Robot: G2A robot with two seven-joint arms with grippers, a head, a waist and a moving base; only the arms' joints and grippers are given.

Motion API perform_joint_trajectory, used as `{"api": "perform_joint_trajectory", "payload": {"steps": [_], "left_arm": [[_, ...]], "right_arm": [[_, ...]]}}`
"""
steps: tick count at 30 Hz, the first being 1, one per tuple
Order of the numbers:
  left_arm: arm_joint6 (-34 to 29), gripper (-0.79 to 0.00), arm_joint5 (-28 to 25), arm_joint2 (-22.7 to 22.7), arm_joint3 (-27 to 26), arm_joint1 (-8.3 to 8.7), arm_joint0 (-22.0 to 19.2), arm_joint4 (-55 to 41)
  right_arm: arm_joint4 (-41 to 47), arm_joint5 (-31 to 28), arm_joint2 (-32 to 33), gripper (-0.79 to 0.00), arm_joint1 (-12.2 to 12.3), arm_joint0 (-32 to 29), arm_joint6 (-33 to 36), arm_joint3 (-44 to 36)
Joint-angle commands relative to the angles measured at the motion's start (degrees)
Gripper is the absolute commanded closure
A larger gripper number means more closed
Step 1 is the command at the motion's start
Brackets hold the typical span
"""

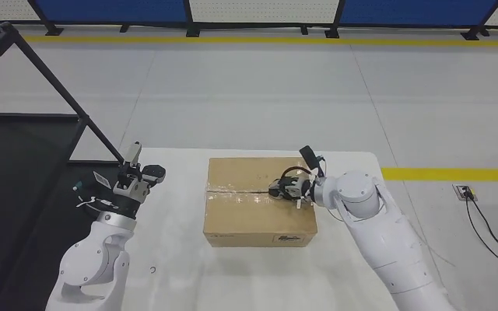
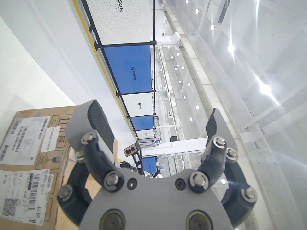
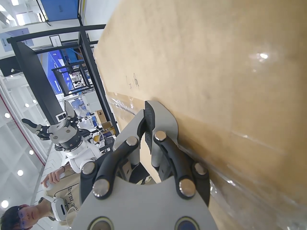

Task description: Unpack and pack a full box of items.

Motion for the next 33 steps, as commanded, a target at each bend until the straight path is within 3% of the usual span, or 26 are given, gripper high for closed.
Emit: {"api": "perform_joint_trajectory", "payload": {"steps": [1,8,12,18,33], "left_arm": [[0.0,-0.785,0.0,0.0,0.0,0.0,0.0,0.0],[0.0,-0.785,0.0,0.0,0.0,0.0,0.0,0.0],[0.0,-0.785,0.0,0.0,0.0,0.0,0.0,0.0],[0.0,-0.785,0.0,0.0,0.0,0.0,0.0,0.0],[0.0,-0.785,0.0,0.0,0.0,0.0,0.0,0.0]], "right_arm": [[0.3,-0.5,0.9,0.0,0.3,-1.0,0.1,-1.3],[0.2,-2.9,3.3,0.0,1.1,-4.3,-2.7,-6.5],[-0.6,-1.1,4.5,0.0,1.7,-5.3,-3.1,-8.3],[-0.5,1.1,6.0,0.0,2.3,-6.0,-2.5,-8.4],[5.4,-2.4,13.0,0.0,3.8,-13.3,-5.9,-10.5]]}}
